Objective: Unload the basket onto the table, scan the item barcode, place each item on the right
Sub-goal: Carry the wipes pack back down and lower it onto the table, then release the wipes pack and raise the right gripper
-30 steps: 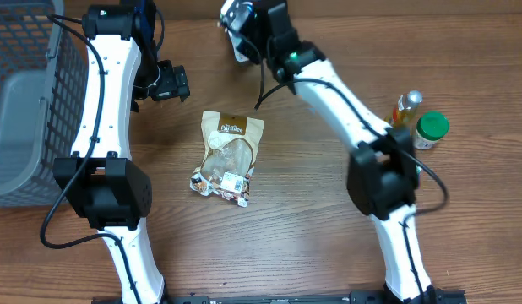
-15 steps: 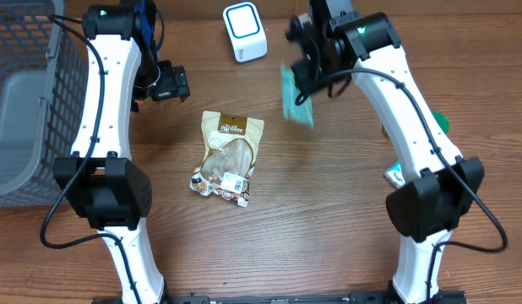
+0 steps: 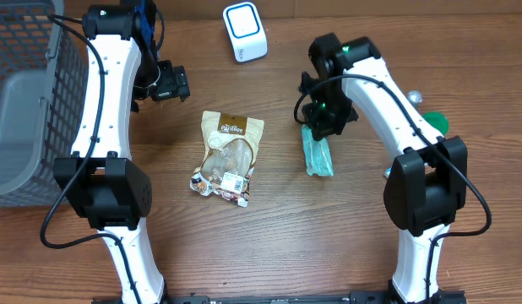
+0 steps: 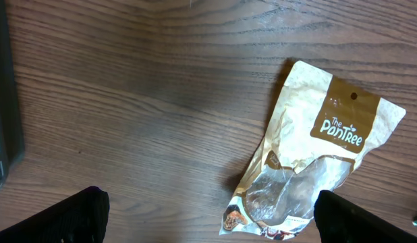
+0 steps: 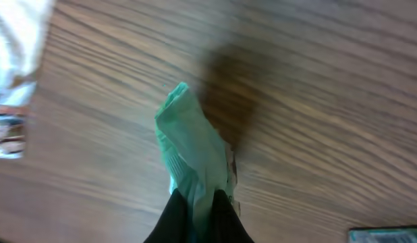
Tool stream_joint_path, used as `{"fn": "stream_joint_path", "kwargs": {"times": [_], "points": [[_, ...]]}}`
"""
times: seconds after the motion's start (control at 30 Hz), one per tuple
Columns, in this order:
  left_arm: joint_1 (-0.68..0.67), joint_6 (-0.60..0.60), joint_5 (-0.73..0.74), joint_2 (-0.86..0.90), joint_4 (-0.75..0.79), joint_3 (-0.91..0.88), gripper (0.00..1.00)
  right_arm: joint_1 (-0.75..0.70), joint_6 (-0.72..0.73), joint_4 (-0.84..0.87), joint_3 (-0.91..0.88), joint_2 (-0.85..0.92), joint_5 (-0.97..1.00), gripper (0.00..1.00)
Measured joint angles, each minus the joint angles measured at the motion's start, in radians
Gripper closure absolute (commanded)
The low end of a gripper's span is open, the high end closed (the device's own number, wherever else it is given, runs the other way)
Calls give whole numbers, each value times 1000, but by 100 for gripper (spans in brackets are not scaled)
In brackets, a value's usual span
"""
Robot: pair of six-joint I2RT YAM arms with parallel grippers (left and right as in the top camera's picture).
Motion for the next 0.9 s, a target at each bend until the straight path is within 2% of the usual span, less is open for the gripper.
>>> {"fn": "stream_joint_path", "kwargs": {"times": [0.1, 0.17, 0.2, 0.23, 0.27, 0.33, 0.4, 0.53, 0.77, 0.8, 0.83, 0.87, 0.9], "points": [[0, 0, 0, 0, 0, 0, 0, -3, 0, 37, -37, 0, 42, 96], [0, 0, 0, 0, 0, 0, 0, -7, 0, 61, -43, 0, 60, 92], [0, 0, 0, 0, 0, 0, 0, -11, 0, 77, -44, 0, 68, 80], [0, 0, 0, 0, 0, 0, 0, -14, 3, 92, -44, 0, 74, 22], [0, 0, 0, 0, 0, 0, 1, -19, 3, 107, -44, 0, 83, 13], [0, 0, 0, 0, 0, 0, 0, -27, 7, 134, -45, 0, 90, 3], [0, 0, 0, 0, 0, 0, 0, -32, 28, 190, -45, 0, 102, 0], [0, 0, 0, 0, 0, 0, 0, -32, 142, 299, -46, 0, 111, 0], [0, 0, 0, 0, 0, 0, 0, 1, 270, 325, -47, 0, 18, 2], [0, 0, 0, 0, 0, 0, 1, 11, 279, 332, -51, 0, -21, 18], [0, 0, 0, 0, 0, 0, 0, 19, 283, 335, -55, 0, -49, 44], [0, 0, 0, 0, 0, 0, 0, 28, 291, 339, -60, 0, -75, 64], [0, 0, 0, 0, 0, 0, 1, 37, 291, 339, -67, 0, -97, 78]]}}
